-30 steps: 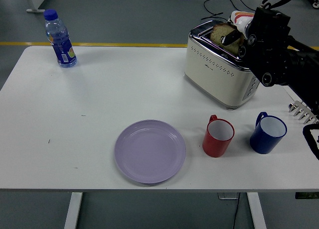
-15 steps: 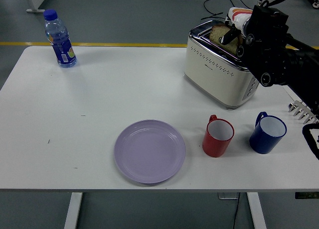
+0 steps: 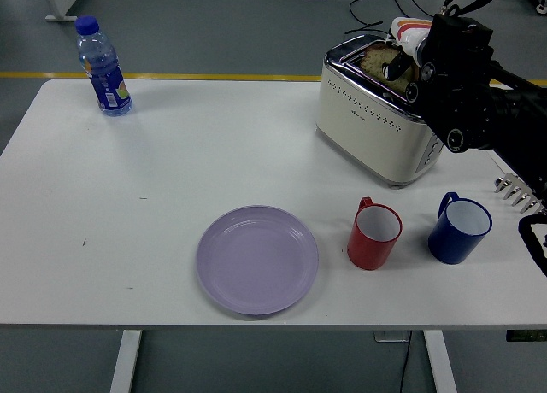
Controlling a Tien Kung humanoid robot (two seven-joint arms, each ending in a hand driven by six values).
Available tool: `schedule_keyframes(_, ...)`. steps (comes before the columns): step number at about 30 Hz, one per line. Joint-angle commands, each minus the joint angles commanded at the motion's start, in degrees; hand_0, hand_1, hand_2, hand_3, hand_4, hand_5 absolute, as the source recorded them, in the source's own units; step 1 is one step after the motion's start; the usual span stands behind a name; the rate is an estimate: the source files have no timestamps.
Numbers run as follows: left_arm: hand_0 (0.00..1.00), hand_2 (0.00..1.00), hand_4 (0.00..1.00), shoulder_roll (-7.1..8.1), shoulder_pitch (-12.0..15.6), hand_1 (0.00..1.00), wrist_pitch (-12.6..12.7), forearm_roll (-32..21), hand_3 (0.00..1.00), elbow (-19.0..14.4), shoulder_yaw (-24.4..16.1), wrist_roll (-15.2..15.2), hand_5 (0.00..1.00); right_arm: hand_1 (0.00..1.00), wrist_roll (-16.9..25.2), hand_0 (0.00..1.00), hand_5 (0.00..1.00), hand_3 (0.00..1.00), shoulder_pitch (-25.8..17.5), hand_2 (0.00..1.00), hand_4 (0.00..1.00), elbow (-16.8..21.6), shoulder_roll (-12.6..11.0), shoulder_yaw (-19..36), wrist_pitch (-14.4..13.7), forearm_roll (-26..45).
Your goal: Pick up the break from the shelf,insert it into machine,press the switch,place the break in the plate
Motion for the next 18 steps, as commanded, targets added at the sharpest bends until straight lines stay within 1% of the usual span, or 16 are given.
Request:
schedule_keyframes(1,0.659,0.578,0.322,-0.01,0.0,0.567,0.0,0.1,0.611,0.0,-0.1,0.0,0.987,0.32,0.0,0.323,0.002,0.502,0.0,0.386,0.505,0.1,0.0,0.1,-0.2,0.0)
schedule_keyframes(6,0.659,0.578,0.322,-0.01,0.1,0.567,0.0,0.1,0.611,0.0,-0.2,0.1,0.987,0.32,0.1,0.323,0.002,0.502,-0.1,0.386,0.505,0.6,0.0,1.2,-0.6,-0.2)
schedule_keyframes(7,0.658,0.578,0.323,-0.01,0.1,0.567,0.0,0.2,0.608,0.0,-0.2,0.1,0.987,0.31,0.0,0.306,0.002,0.495,-0.1,0.377,0.502,1.2,0.0,2.1,-1.0,-0.5)
schedule_keyframes(12,0.658,0.578,0.323,0.04,0.2,0.567,-0.1,0.0,0.608,0.0,-0.2,0.1,0.987,0.31,-0.2,0.306,0.002,0.495,0.1,0.377,0.502,3.7,0.0,5.2,-1.7,-1.4)
schedule_keyframes(13,0.658,0.579,0.322,0.05,0.2,0.568,-0.1,0.0,0.61,0.0,-0.1,0.1,0.987,0.302,-0.2,0.307,0.002,0.494,0.1,0.371,0.478,4.0,0.0,5.6,-1.7,-1.4)
schedule_keyframes(18,0.658,0.579,0.322,0.09,0.2,0.568,-0.1,-0.1,0.61,0.0,-0.1,0.1,0.987,0.302,-0.5,0.307,0.002,0.494,0.0,0.371,0.478,6.5,0.0,8.2,-2.3,-2.3)
